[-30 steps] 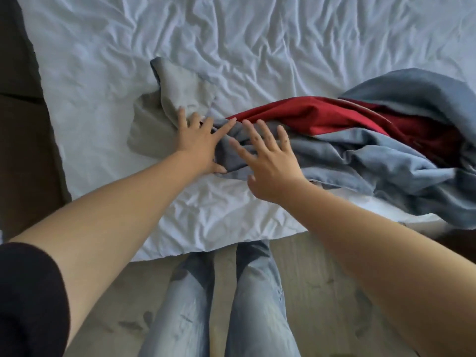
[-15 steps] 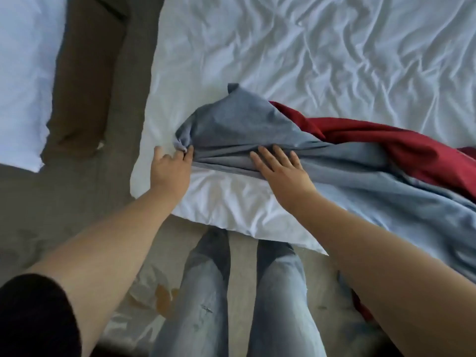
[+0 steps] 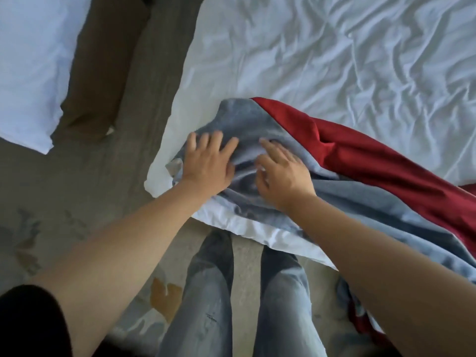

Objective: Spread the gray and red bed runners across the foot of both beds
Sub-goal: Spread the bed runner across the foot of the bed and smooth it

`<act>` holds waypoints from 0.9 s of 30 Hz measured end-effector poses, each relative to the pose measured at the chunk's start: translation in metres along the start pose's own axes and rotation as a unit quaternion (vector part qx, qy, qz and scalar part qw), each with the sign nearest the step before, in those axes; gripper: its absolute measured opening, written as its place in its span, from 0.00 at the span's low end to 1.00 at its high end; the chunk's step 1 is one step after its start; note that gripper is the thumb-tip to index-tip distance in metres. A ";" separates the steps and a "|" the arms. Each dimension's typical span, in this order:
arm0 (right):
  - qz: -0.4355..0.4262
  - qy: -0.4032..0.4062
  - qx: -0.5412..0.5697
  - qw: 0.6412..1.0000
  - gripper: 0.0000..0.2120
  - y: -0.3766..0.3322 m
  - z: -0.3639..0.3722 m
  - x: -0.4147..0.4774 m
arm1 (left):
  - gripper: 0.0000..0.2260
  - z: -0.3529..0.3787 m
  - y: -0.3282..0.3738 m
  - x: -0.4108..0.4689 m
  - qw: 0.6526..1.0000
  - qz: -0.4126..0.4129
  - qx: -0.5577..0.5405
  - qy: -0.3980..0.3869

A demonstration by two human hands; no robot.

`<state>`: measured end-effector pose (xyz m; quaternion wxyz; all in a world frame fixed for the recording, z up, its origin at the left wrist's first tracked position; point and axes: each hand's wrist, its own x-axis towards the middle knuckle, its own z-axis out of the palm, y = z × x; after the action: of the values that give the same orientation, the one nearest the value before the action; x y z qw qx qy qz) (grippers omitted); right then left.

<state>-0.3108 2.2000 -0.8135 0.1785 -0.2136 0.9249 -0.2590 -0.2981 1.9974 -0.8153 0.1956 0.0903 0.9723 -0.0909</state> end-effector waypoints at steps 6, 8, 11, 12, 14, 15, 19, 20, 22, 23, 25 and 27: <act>0.218 0.021 -0.033 0.975 0.32 0.058 -0.013 0.042 | 0.27 -0.025 0.054 0.124 0.994 0.009 -0.107 0.014; 0.227 -0.015 -0.055 0.972 0.36 0.076 -0.009 0.041 | 0.29 -0.011 0.063 0.138 0.995 0.004 -0.091 -0.033; 0.222 -0.030 -0.069 0.972 0.32 0.082 0.003 0.031 | 0.26 0.005 0.076 0.124 0.993 -0.027 -0.112 0.002; 0.228 -0.031 -0.061 0.971 0.30 0.079 0.008 0.025 | 0.22 0.007 0.082 0.115 0.991 -0.029 -0.132 0.017; 0.223 -0.036 -0.061 0.972 0.25 0.069 0.010 0.019 | 0.14 0.007 0.089 0.100 0.986 -0.016 -0.163 0.015; 0.214 -0.031 -0.057 0.975 0.23 0.064 0.007 0.021 | 0.11 0.004 0.088 0.096 0.985 -0.007 -0.173 0.011; 0.196 0.057 -0.047 0.978 0.25 0.042 -0.033 0.074 | 0.19 -0.040 0.053 0.120 0.979 -0.027 -0.165 0.118; 0.184 0.096 -0.046 0.977 0.26 0.037 -0.048 0.097 | 0.20 -0.056 0.038 0.135 0.970 -0.042 -0.161 0.178; 0.140 0.197 -0.062 0.968 0.30 0.026 -0.073 0.144 | 0.14 -0.083 0.003 0.164 0.939 -0.084 -0.135 0.305; 0.114 0.253 -0.081 0.957 0.32 0.019 -0.081 0.164 | 0.11 -0.092 -0.013 0.177 0.916 -0.119 -0.114 0.365; 0.092 0.344 -0.127 0.926 0.39 0.011 -0.083 0.192 | 0.10 -0.097 -0.034 0.199 0.868 -0.202 -0.071 0.448; 0.098 0.328 -0.152 0.927 0.46 0.015 -0.064 0.203 | 0.19 -0.076 -0.041 0.205 0.871 -0.250 -0.040 0.422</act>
<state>-0.5153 2.1389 -0.8151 -0.1450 -0.0500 0.9763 -0.1525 -0.5199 2.0030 -0.8219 -0.2591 -0.1334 0.9552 -0.0509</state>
